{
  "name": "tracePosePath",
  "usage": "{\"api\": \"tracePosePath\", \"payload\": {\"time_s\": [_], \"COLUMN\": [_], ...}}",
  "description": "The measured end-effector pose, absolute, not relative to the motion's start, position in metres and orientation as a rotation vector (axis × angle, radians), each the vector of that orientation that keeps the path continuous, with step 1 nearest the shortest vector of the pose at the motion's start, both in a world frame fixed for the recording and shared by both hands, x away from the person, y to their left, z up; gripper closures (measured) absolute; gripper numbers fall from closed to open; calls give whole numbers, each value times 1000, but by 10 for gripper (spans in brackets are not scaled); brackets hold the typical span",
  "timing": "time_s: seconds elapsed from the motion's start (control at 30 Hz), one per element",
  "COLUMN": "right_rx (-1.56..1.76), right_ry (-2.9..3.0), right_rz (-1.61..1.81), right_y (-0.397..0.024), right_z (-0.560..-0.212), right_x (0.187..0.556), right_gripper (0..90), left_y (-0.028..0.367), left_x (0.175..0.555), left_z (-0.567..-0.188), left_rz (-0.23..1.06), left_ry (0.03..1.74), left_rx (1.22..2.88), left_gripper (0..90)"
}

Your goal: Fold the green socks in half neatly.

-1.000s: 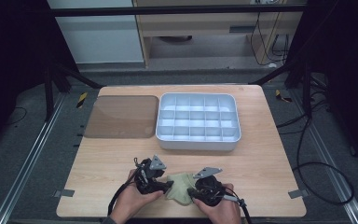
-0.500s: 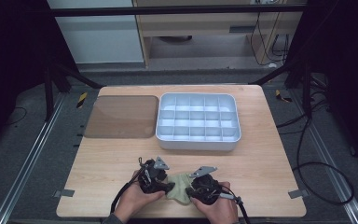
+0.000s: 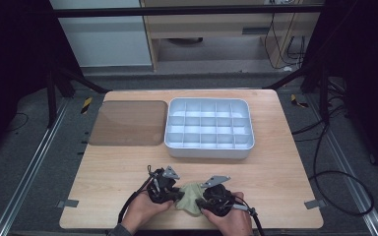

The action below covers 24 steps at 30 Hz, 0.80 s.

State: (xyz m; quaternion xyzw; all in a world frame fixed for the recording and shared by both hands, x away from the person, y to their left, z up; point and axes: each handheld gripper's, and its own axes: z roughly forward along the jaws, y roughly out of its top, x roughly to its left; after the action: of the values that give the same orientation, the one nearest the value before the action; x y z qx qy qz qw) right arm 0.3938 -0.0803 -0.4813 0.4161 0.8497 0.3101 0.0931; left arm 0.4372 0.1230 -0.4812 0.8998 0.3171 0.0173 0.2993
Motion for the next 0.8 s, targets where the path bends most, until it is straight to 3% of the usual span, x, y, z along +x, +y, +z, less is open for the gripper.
{"api": "tracePosePath", "payload": {"time_s": [0.47,0.8], "right_rx": [1252,1222], "right_ry": [2486,2520], "right_rz": [992,920], "right_y": [-76,-67], "right_z": [-472,-483], "right_x": [396,397], "right_gripper": [408,393], "left_y": [122,127], "left_x": [437,433], "left_z": [-479,-472], "left_rz": [73,50], "left_ry": [826,832], "left_rx": [2409,2397], "left_gripper": [807,821]}}
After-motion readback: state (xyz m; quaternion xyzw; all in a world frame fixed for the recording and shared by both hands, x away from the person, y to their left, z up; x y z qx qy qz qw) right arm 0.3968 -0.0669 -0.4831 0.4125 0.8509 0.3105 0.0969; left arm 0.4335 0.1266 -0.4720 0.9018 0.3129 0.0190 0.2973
